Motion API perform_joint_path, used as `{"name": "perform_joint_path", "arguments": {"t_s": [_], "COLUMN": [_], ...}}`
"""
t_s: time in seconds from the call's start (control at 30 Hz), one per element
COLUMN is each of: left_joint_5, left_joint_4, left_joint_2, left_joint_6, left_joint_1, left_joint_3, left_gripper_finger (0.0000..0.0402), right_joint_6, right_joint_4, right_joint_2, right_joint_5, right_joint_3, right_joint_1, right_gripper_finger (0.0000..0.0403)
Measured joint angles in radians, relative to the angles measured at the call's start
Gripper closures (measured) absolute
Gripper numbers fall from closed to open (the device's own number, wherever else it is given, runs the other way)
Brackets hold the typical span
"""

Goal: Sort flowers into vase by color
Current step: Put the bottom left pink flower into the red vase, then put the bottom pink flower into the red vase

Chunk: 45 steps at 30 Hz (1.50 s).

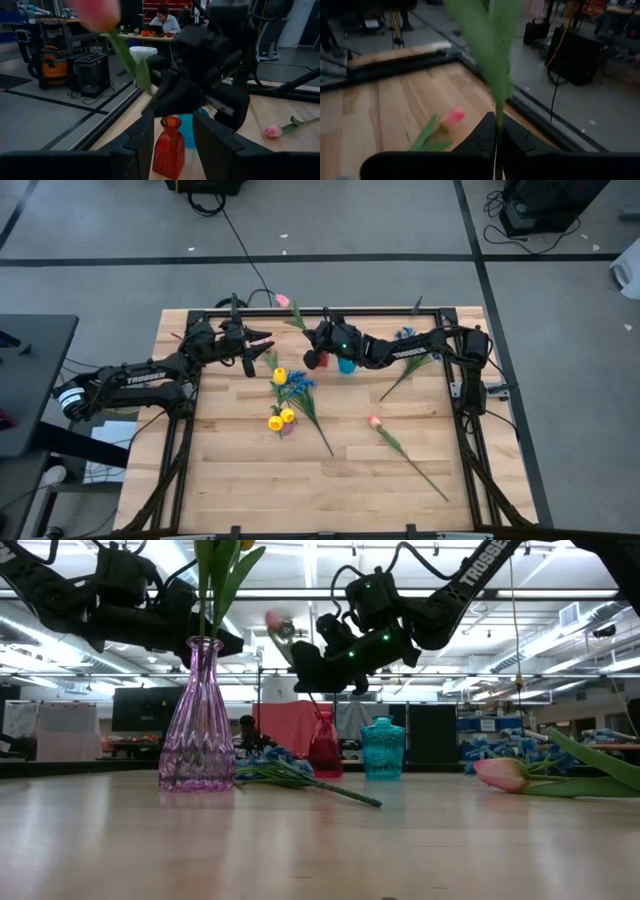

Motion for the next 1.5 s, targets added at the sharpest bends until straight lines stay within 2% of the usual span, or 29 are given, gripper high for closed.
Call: {"name": "perform_joint_path", "arguments": {"t_s": [0.17, 0.37, 0.57, 0.73, 0.9, 1.0, 1.23, 1.33, 1.4, 1.5], "left_joint_5": [0.0, 0.0, 0.0, 0.0, 0.028, 0.067, 0.063, 0.052, 0.052, 0.061], "left_joint_4": [0.0, -0.003, -0.02, -0.022, -0.023, -0.005, 0.082, 0.087, 0.137, 0.305], "left_joint_2": [0.0, 0.0, 0.0, 0.0, -0.006, -0.051, -0.184, -0.226, -0.261, -0.337], "left_joint_6": [0.001, 0.002, 0.021, 0.022, 0.026, 0.03, 0.025, 0.003, -0.02, -0.081], "left_joint_1": [0.0, 0.0, 0.0, 0.0, 0.0, 0.0, 0.0, 0.0, 0.0, 0.0], "left_joint_3": [0.0, 0.0, 0.0, 0.0, 0.0, -0.007, -0.094, -0.121, -0.149, -0.222], "left_gripper_finger": [0.0261, 0.0261, 0.0261, 0.0261, 0.0261, 0.0261, 0.0261, 0.0261, 0.0261, 0.0261], "right_joint_6": [-0.015, -0.027, -0.008, 0.004, 0.034, 0.06, 0.093, 0.154, 0.23, 0.351], "right_joint_4": [-0.007, -0.015, -0.124, -0.238, -0.417, -0.523, -0.59, -0.649, -0.726, -0.818], "right_joint_2": [0.004, 0.0, -0.062, -0.137, -0.216, -0.255, -0.296, -0.296, -0.296, -0.296], "right_joint_5": [0.004, 0.006, 0.02, 0.036, 0.05, 0.104, 0.231, 0.282, 0.299, 0.328], "right_joint_3": [-0.004, -0.003, -0.003, -0.003, -0.002, -0.002, -0.002, -0.002, -0.002, -0.002], "right_joint_1": [0.008, 0.016, 0.018, 0.023, 0.063, 0.106, 0.24, 0.287, 0.312, 0.357], "right_gripper_finger": [0.0362, 0.0315, 0.0256, 0.0227, 0.0222, 0.0222, 0.0223, 0.0223, 0.0223, 0.0224]}}
